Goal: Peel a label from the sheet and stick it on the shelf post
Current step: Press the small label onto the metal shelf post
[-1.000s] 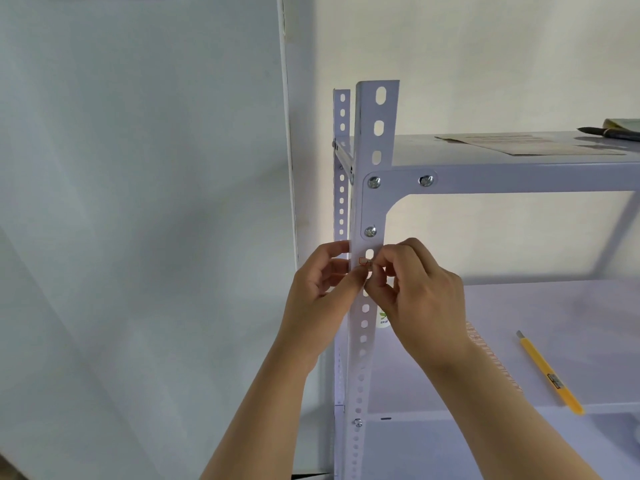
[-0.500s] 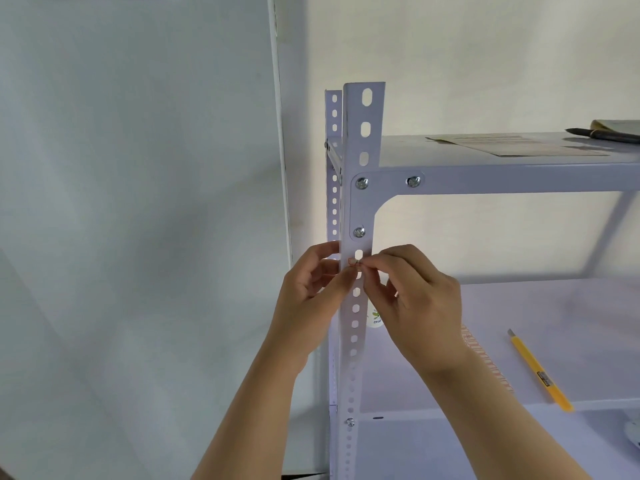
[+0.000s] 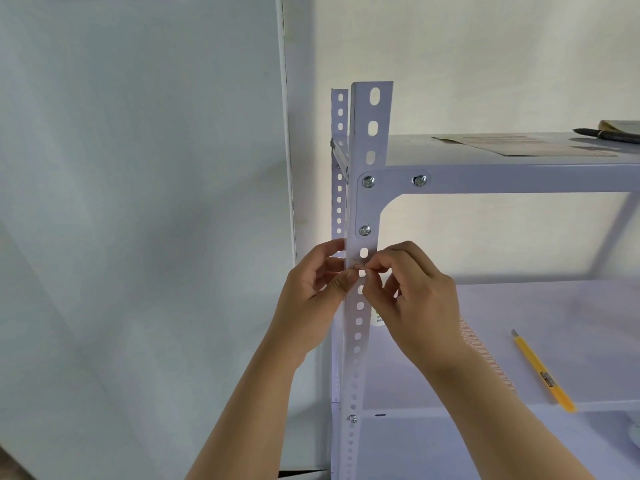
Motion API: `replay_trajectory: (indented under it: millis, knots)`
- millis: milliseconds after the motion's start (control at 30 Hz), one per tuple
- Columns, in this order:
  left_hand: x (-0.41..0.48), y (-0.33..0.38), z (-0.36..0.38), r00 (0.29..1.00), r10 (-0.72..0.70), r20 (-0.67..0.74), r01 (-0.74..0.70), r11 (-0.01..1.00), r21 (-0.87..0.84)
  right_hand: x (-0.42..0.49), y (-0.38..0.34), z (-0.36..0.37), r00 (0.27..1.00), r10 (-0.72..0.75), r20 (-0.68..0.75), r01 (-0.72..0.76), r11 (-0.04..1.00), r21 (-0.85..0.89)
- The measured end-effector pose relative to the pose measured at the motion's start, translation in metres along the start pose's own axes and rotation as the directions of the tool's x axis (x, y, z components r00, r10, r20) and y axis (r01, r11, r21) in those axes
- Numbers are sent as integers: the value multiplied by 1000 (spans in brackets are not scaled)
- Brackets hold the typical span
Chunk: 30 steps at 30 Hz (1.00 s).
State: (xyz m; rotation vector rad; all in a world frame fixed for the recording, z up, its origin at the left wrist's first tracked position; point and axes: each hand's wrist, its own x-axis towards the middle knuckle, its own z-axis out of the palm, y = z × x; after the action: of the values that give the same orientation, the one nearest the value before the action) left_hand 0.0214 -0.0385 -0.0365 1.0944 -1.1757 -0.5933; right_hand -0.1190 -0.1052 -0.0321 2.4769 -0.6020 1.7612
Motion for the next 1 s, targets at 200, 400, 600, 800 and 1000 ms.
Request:
replay_trajectory:
  millis: [200,400,600,800,1000]
  knots:
    - [0,-2,-1,1000,22,-21,-21,999,37,-2,-4,-2,1000,22,9,-22,1000,10]
    - [0,-3,-1,999,22,-28,-19,996,86,-2,-8,-5,998,52,33,-53,998,35]
    - [-1,-3,-1,1000,10,-29,-7,995,96,-2,-12,-9,994,90,66,-95,993,75]
    - [-3,-4,1,999,17,-34,-13,992,124,-9,-17,-20,972,220,86,-231,958,168]
    - [-24,15,15,898,299,-323,-166,909,381,-5,-27,-47,834,528,159,-549,767,333]
